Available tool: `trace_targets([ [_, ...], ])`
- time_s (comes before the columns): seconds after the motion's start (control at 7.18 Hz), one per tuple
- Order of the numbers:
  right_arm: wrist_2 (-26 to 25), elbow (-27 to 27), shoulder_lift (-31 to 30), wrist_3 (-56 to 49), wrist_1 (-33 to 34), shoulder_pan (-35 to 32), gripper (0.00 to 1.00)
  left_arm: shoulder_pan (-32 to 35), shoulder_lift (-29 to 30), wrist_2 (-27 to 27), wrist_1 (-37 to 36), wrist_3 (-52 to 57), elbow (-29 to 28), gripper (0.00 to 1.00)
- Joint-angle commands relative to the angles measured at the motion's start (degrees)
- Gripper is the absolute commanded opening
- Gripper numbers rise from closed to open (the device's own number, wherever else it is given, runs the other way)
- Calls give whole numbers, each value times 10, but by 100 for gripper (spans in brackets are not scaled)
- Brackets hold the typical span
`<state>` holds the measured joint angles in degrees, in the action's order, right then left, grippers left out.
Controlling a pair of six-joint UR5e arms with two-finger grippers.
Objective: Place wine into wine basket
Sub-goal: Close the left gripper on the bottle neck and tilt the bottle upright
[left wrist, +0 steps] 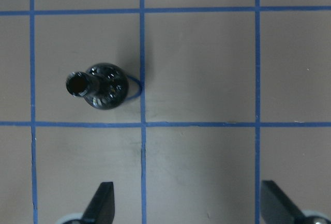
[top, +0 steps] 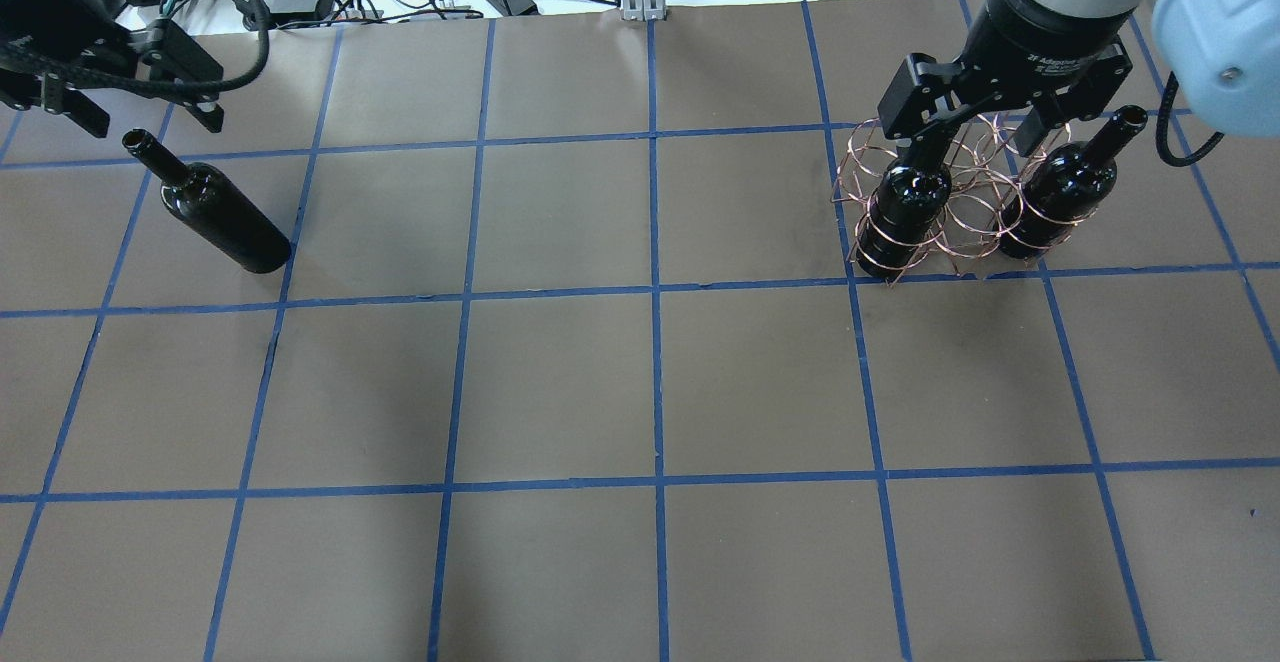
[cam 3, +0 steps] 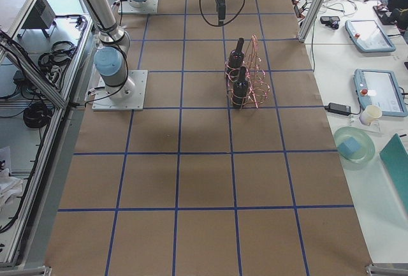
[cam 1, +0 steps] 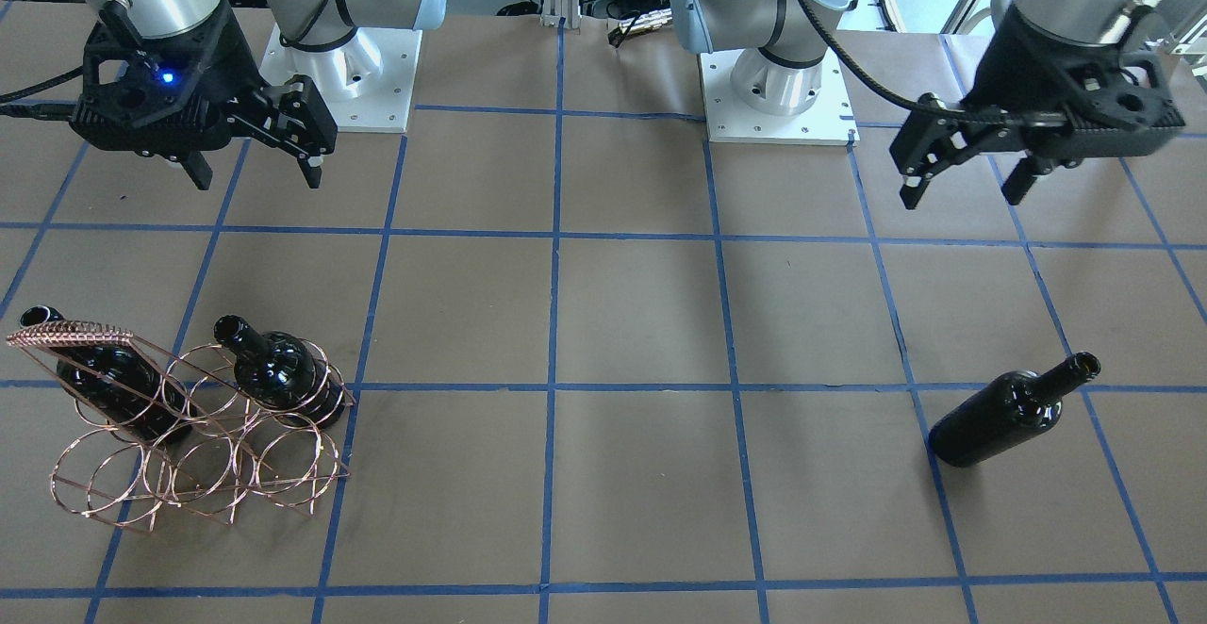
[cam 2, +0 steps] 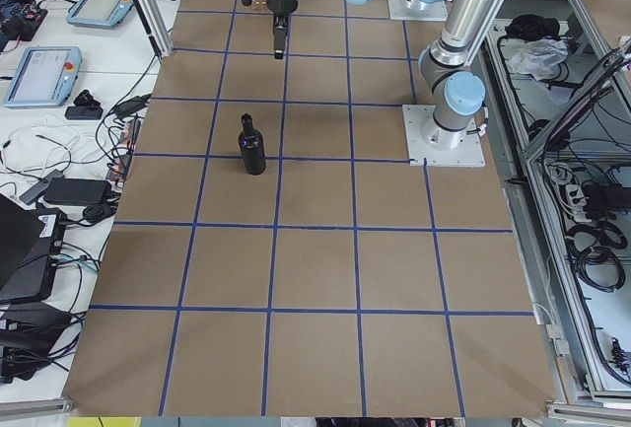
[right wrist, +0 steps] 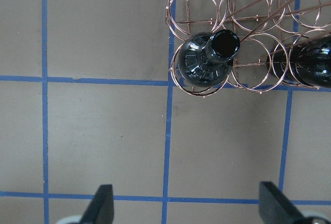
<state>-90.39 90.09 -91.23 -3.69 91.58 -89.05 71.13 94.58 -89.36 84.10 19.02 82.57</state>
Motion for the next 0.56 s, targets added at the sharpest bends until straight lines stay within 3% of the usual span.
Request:
trace_targets([
  [0.0,0,0,0,0,0,-1,100,-34,73,12,-29,26,-47,100],
  [0.42,0,0,0,0,-1,-1,100,-51,138,13,-30,27,-86,100],
])
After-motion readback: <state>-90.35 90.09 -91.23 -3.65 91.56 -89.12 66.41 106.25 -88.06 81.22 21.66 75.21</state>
